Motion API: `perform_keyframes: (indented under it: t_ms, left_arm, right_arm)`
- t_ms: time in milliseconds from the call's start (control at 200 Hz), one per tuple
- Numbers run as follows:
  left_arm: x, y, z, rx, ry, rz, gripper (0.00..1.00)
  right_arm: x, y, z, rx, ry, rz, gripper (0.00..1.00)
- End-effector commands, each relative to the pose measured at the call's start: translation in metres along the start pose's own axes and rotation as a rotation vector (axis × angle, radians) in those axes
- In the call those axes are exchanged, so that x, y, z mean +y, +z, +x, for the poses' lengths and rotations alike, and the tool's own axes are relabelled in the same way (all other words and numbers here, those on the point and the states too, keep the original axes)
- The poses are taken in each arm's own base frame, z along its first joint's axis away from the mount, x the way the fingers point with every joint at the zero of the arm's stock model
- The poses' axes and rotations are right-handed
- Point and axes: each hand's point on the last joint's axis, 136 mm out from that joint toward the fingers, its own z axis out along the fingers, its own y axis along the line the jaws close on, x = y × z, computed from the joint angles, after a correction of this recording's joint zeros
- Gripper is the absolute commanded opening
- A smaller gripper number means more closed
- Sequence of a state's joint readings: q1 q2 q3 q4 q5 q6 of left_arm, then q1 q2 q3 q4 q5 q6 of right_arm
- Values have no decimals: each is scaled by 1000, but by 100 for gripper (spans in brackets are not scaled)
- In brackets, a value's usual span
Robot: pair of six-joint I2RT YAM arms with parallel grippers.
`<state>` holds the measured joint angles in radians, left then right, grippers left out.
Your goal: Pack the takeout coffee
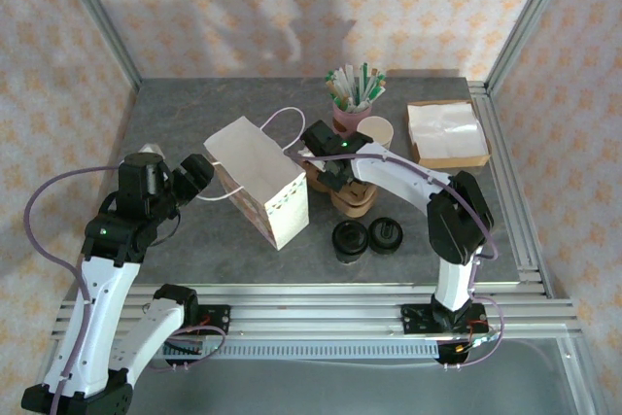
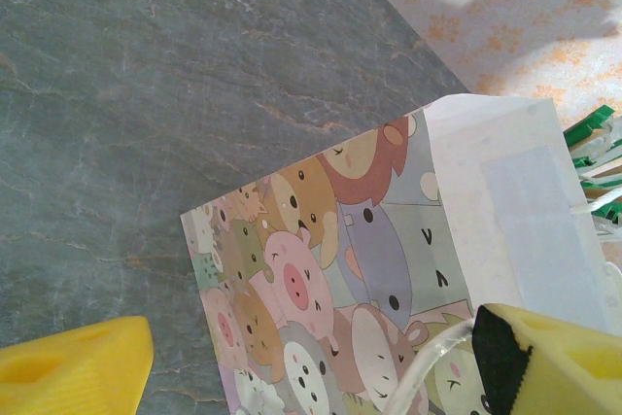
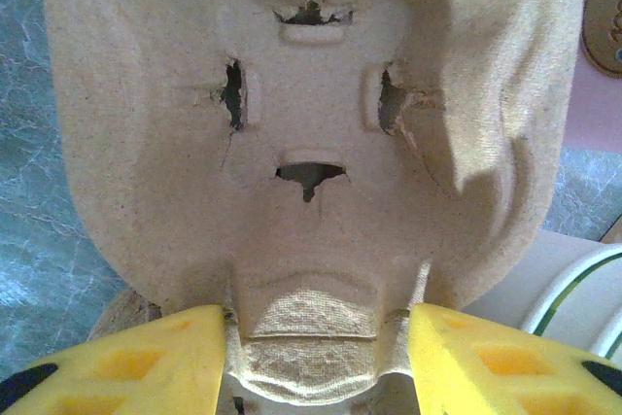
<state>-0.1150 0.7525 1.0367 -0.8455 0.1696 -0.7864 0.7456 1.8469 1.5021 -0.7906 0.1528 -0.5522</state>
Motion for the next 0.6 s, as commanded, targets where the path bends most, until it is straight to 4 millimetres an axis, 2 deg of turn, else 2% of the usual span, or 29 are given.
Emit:
perform_keyframes:
  t_ms: [0, 135, 345, 596]
  left_arm:
    - [2, -1, 0, -7, -4, 3, 87]
    - [2, 0, -1, -8, -5, 1, 87]
    - [3, 1, 0, -6, -3, -1, 87]
    - [1, 0, -1, -11, -3, 5, 87]
  right_arm:
    - [-3, 8, 3, 43, -32, 32, 52]
    - [-5, 11, 5, 59, -41, 49, 51]
    - [-3, 11, 6, 66, -44, 40, 44]
    - [-3, -5, 0, 44, -29, 31, 42]
